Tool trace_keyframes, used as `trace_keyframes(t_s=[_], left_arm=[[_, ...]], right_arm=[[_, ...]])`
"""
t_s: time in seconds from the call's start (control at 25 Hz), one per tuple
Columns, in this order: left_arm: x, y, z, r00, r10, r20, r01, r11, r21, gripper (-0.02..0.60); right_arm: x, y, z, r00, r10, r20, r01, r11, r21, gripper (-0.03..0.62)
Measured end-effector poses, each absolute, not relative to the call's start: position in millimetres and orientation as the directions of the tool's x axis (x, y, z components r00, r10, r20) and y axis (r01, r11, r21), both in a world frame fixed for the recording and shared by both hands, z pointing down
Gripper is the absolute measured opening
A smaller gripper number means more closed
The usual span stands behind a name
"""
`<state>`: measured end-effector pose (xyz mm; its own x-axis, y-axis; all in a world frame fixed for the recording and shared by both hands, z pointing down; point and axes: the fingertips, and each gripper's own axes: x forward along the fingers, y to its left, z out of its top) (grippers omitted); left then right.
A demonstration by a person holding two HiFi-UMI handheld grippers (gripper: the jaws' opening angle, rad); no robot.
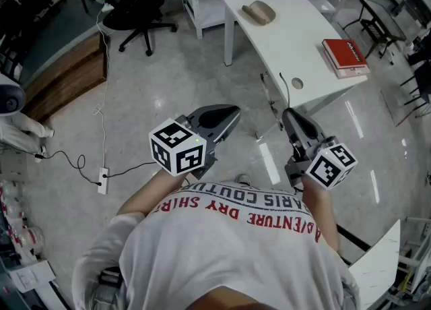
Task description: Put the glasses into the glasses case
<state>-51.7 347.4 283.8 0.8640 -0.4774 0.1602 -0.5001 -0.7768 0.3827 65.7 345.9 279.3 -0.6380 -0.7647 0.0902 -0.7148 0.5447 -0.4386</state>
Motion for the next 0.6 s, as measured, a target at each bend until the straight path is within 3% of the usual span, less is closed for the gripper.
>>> trace_keyframes(t_s=[0.6], left_arm=[[-78.2,331.6,290.3,0.850,-0.504,0.157,-0.523,-0.762,0.382,0.028]], right_arm=[[39.1,328.5,287.1,-0.657,-0.749,0.091,-0.700,0.560,-0.443,0.035]])
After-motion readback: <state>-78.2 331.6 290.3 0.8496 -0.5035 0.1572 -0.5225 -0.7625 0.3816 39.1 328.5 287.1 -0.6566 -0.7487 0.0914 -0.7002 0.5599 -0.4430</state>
